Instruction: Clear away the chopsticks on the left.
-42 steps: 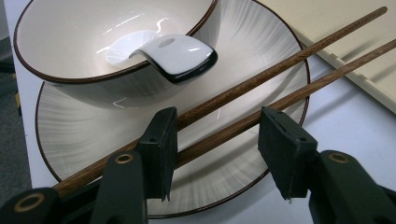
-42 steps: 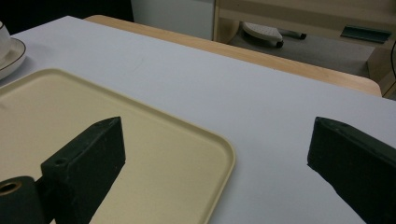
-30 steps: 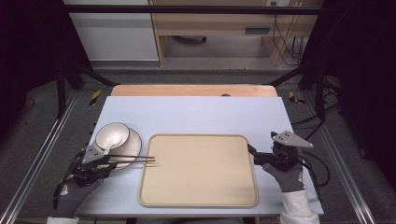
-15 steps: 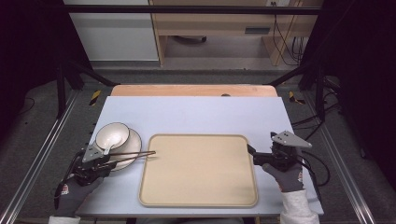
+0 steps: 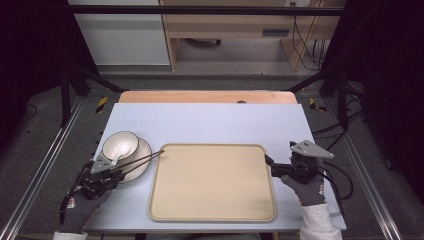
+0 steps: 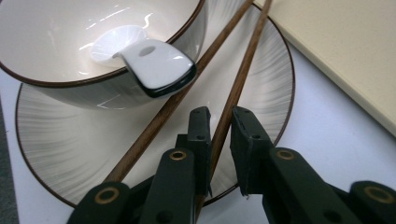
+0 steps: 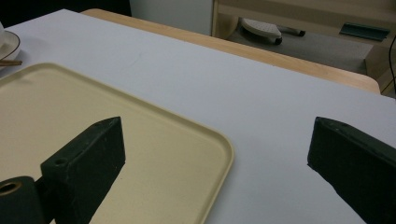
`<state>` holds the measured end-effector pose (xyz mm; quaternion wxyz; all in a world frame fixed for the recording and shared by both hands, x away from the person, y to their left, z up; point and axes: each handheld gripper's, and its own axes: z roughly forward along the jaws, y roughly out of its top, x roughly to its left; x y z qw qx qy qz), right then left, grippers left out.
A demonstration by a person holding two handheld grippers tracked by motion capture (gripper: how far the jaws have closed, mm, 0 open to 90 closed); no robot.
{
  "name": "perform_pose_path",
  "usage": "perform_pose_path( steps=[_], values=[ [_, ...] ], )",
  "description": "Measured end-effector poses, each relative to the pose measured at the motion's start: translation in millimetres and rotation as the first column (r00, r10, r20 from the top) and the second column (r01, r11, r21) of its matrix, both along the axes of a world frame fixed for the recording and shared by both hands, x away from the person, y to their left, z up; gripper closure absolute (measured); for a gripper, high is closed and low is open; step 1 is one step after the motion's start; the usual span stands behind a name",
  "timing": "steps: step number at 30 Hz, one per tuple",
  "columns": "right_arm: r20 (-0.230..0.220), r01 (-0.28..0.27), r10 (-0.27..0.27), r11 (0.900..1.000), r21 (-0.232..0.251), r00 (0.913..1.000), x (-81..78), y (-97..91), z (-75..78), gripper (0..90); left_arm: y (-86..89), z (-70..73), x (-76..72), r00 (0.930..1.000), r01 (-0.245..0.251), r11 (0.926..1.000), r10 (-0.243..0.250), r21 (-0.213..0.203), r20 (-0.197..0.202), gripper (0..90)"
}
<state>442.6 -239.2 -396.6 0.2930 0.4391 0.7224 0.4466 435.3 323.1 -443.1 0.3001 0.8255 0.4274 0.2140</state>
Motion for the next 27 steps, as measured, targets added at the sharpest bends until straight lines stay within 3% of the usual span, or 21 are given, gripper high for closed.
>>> perform_pose_path(
  steps=[10, 15, 27],
  values=[
    [0.0, -0.001, 0.001, 1.0, -0.003, 1.0, 0.0, 0.0, -0.1, 4.2, -4.2, 0.6, 1.8, 0.9995, -0.031, 0.9995, 0.03, -0.006, -0.011, 79.8],
    [0.003, 0.0, 0.0, 1.0, 0.0, 1.0, -0.1, 0.0, 0.2, 4.2, -5.8, -3.4, 6.1, 0.9992, -0.026, 0.9996, 0.026, -0.01, -0.03, 72.3],
    [0.0, -0.001, 0.001, 1.0, -0.004, 1.0, 0.1, 0.0, -0.1, 4.2, -9.6, -3.6, 6.5, 0.9989, -0.013, 0.9997, 0.012, -0.018, -0.045, 82.5]
  ],
)
